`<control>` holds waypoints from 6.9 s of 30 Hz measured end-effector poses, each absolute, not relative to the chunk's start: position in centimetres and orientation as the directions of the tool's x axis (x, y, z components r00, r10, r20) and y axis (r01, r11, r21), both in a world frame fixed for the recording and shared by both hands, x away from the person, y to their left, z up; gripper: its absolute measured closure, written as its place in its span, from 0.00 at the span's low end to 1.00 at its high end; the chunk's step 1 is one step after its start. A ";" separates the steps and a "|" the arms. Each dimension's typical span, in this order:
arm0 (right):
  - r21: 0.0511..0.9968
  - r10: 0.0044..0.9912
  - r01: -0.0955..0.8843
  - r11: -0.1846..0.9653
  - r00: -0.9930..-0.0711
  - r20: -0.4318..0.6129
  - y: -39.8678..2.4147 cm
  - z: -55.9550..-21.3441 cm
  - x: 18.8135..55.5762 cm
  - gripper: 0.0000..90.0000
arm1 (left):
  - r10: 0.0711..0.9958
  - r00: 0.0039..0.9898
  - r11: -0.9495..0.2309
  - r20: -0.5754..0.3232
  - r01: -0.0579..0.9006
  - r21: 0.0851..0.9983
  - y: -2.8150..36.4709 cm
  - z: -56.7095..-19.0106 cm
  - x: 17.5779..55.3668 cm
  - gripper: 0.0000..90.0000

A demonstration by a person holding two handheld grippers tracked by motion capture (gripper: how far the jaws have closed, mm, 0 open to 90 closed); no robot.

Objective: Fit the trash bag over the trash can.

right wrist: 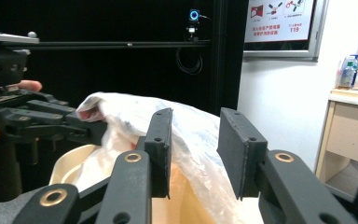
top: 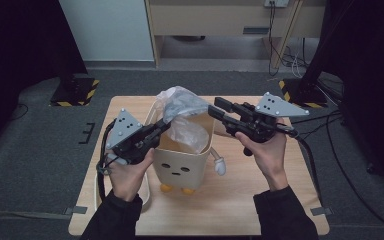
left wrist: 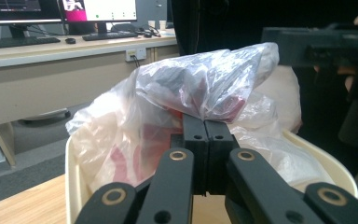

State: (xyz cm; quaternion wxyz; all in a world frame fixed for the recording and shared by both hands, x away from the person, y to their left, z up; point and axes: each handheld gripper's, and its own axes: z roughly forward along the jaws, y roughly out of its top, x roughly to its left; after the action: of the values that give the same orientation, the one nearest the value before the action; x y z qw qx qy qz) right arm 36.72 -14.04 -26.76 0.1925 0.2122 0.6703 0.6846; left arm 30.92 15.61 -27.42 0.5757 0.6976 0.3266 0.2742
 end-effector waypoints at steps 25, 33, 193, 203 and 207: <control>0.997 0.491 0.034 0.070 -0.871 -0.005 -12.1 -28.8 35.8 0.99 | 0.723 0.690 -0.078 -0.024 0.116 0.990 16.5 -28.3 28.6 0.60; 0.997 0.481 0.037 0.068 -0.877 0.000 -11.9 -28.9 35.5 0.99 | 0.747 0.664 -0.070 -0.039 0.137 0.988 15.5 -28.2 29.7 0.63; 0.998 0.592 -0.030 -0.063 -0.806 0.013 -12.4 -30.7 36.0 1.00 | 0.692 0.720 0.031 -0.049 0.039 0.999 14.1 -28.0 27.0 0.48; 0.999 0.612 -0.024 -0.044 -0.791 0.008 -12.7 -30.5 36.0 1.00 | 0.700 0.712 0.055 -0.047 0.012 0.998 14.5 -27.4 26.7 0.41; 0.999 0.604 -0.023 -0.045 -0.797 0.009 -12.4 -30.7 36.0 1.00 | 0.695 0.718 0.043 -0.041 0.016 0.999 13.3 -27.2 27.2 0.41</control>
State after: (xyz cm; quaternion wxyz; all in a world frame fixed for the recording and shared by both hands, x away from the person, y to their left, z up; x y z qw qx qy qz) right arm 35.98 -12.43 -30.71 0.2279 0.2228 0.6523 0.6877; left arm 27.16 13.32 -27.24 0.6671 0.6433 0.2763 0.2547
